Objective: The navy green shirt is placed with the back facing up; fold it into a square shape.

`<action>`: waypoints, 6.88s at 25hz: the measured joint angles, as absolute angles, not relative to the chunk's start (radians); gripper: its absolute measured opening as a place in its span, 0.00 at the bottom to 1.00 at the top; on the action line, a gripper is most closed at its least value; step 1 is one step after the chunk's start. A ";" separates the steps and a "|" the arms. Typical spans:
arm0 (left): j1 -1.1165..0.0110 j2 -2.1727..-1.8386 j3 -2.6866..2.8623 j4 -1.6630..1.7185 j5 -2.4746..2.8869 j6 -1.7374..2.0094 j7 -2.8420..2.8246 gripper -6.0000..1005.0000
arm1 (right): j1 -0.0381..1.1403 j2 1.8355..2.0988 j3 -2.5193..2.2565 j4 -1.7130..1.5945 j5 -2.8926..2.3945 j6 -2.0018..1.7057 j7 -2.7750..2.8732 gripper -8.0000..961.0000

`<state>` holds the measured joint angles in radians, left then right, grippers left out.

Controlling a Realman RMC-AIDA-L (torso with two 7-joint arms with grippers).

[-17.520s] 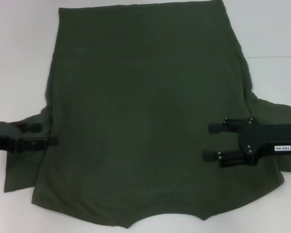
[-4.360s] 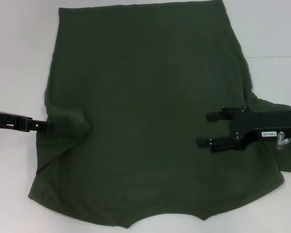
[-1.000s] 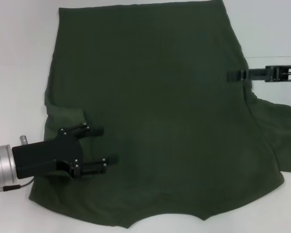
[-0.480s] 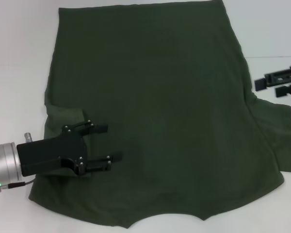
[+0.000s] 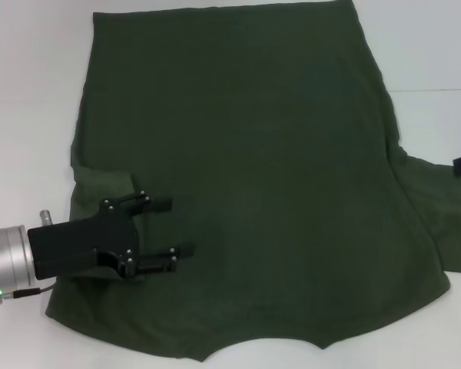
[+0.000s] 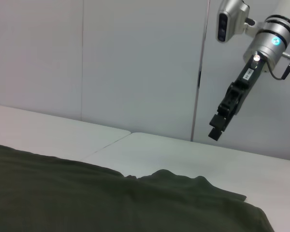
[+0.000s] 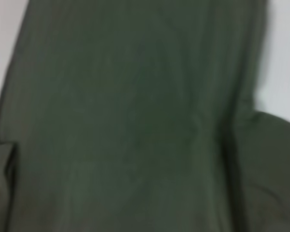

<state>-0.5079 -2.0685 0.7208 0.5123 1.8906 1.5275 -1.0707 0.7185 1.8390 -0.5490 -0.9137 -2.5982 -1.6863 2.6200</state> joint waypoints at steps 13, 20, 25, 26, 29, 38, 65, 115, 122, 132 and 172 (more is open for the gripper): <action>-0.499 -2.071 0.734 0.511 1.890 1.533 -1.071 0.84 | 0.664 1.818 -0.544 -0.826 -2.639 -1.580 2.607 0.92; -0.498 -2.073 0.735 0.511 1.899 1.525 -1.070 0.84 | 0.656 1.805 -0.549 -0.780 -2.640 -1.527 2.594 0.92; -0.499 -2.079 0.735 0.511 1.901 1.525 -1.065 0.84 | 0.657 1.804 -0.551 -0.760 -2.640 -1.513 2.584 0.92; -0.499 -2.081 0.735 0.511 1.902 1.525 -1.064 0.84 | 0.657 1.803 -0.552 -0.753 -2.640 -1.506 2.582 0.92; -0.503 -2.082 0.735 0.511 1.904 1.525 -1.063 0.84 | 0.658 1.803 -0.548 -0.727 -2.636 -1.479 2.567 0.92; -0.505 -2.082 0.735 0.511 1.905 1.525 -1.065 0.84 | 0.672 1.803 -0.540 -0.628 -2.604 -1.385 2.501 0.92; -0.514 -2.078 0.735 0.511 1.906 1.524 -1.063 0.84 | 0.692 1.834 -0.548 -0.518 -2.574 -1.223 2.436 0.92; -0.519 -2.074 0.735 0.514 1.907 1.532 -1.069 0.84 | 0.684 1.841 -0.520 -0.493 -2.565 -1.216 2.439 0.90; -0.518 -2.074 0.734 0.514 1.907 1.532 -1.069 0.84 | 0.688 1.848 -0.520 -0.492 -2.565 -1.209 2.435 0.90; -0.519 -2.074 0.733 0.516 1.907 1.533 -1.069 0.84 | 0.685 1.850 -0.520 -0.492 -2.565 -1.195 2.430 0.89; -0.523 -2.071 0.731 0.520 1.907 1.534 -1.069 0.84 | 0.688 1.853 -0.528 -0.483 -2.565 -1.186 2.437 0.40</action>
